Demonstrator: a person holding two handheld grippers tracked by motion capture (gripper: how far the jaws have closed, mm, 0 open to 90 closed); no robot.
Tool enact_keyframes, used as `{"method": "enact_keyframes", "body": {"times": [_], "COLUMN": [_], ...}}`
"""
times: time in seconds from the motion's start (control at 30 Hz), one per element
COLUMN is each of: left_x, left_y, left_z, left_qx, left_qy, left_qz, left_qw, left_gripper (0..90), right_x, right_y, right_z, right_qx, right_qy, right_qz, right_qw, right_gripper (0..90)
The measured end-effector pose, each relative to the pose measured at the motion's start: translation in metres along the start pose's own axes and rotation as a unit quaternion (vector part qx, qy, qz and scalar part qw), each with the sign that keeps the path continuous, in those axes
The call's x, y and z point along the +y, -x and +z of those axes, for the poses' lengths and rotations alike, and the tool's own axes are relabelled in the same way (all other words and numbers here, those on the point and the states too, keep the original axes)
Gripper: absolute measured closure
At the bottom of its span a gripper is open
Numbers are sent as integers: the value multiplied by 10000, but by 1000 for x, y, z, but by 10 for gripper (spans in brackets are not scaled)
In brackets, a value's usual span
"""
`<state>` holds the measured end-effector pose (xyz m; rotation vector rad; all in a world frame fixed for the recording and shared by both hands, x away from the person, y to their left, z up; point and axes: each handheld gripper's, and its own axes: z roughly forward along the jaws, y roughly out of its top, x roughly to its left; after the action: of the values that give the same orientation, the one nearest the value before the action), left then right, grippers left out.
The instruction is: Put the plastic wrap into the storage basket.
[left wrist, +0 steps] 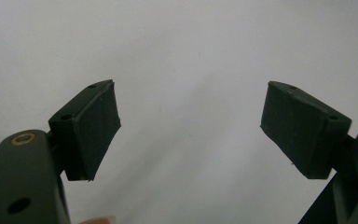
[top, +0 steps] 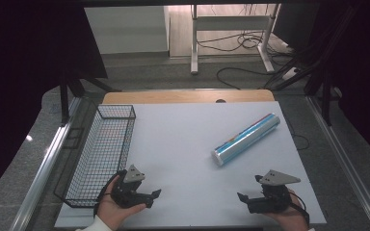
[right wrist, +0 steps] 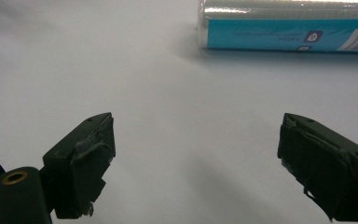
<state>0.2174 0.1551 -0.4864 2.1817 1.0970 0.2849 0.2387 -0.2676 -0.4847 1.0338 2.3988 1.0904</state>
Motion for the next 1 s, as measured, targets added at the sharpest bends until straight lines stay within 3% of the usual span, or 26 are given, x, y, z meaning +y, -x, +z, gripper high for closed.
{"method": "enact_keyframes", "body": {"times": [0.63, 1.0], "left_x": [5, 37], "left_y": [6, 15], "left_z": [1, 12], "left_qx": [-88, -367], "left_qy": [37, -58], "left_qz": [81, 132], "left_qw": [9999, 9992], "left_gripper": [193, 204], "right_x": [1, 0], "right_y": [-3, -2], "right_z": [-1, -1], "right_qx": [-73, -51], "right_qy": [54, 35], "right_qz": [25, -1], "right_qw": [10000, 10000], "right_gripper": [117, 118]}}
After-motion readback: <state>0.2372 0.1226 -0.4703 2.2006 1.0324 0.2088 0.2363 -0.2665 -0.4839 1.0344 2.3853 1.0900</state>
